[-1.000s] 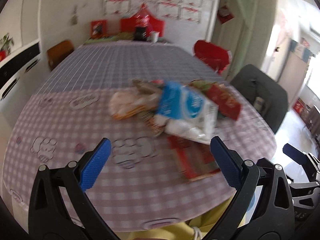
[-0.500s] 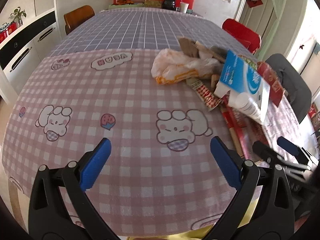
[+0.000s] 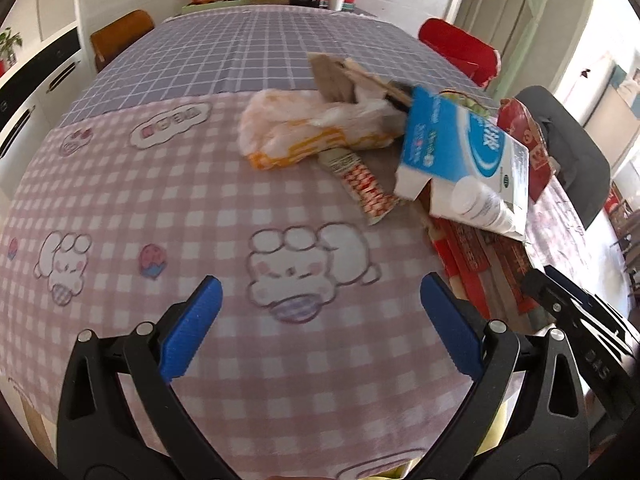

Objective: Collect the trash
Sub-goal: 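Move both tools toward the trash pile on the tablecloth, then grasp the red paper packet with the right tool while the left tool grasps the candy wrapper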

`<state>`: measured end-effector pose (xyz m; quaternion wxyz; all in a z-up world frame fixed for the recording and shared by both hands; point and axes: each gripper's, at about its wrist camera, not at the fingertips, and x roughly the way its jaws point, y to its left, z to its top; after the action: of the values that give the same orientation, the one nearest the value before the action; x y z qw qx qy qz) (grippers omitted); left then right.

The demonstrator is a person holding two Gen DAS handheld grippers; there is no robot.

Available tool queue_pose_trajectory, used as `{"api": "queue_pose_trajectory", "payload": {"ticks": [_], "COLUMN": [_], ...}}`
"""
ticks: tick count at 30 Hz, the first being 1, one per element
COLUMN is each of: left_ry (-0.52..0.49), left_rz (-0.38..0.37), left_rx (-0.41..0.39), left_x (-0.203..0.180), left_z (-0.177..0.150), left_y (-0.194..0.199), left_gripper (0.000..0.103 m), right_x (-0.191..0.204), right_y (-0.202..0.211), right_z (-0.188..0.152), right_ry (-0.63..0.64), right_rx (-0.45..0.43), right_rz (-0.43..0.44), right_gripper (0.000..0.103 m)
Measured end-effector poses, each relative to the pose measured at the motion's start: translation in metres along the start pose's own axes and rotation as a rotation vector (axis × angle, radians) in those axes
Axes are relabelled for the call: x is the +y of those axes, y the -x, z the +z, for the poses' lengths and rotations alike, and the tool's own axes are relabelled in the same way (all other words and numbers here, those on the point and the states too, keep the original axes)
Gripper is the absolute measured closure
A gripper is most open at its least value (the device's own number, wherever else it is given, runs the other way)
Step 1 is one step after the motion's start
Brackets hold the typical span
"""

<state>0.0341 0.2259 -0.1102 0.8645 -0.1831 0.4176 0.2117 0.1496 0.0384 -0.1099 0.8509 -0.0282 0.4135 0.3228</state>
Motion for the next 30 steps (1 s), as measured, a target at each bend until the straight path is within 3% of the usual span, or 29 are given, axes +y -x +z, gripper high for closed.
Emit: {"api": "queue_pose_trajectory", "payload": {"ticks": [9, 15, 18, 21, 23, 27, 29, 30], "left_ry": [-0.009, -0.009, -0.011, -0.008, -0.005, -0.011, -0.016, -0.018], "left_rz": [-0.03, -0.009, 0.005, 0.021, 0.028, 0.04, 0.041, 0.042], "left_rx": [0.011, 0.017, 0.015, 0.014, 0.015, 0.02, 0.026, 0.03], "left_x": [-0.018, -0.022, -0.023, -0.021, -0.019, -0.016, -0.016, -0.017], "left_z": [0.017, 0.025, 0.03, 0.034, 0.036, 0.038, 0.041, 0.044], "left_y": [-0.011, -0.017, -0.02, -0.022, -0.024, -0.029, -0.032, -0.035], "left_gripper": [0.006, 0.006, 0.006, 0.006, 0.006, 0.006, 0.006, 0.006], "right_x": [-0.018, -0.047, -0.057, -0.06, -0.068, -0.081, -0.081, -0.079], "right_y": [0.055, 0.047, 0.03, 0.014, 0.005, -0.02, -0.026, -0.029], "right_z": [0.006, 0.007, 0.005, 0.008, 0.013, 0.021, 0.027, 0.03], "right_ry": [0.007, -0.038, -0.029, -0.011, -0.036, -0.065, -0.052, -0.038], "right_rx": [-0.111, -0.077, -0.048, -0.035, -0.038, -0.008, -0.014, 0.0], "right_rz": [-0.122, -0.202, -0.213, -0.262, -0.228, -0.17, -0.172, -0.18], "right_gripper": [0.074, 0.073, 0.064, 0.036, 0.035, 0.021, 0.022, 0.03]}}
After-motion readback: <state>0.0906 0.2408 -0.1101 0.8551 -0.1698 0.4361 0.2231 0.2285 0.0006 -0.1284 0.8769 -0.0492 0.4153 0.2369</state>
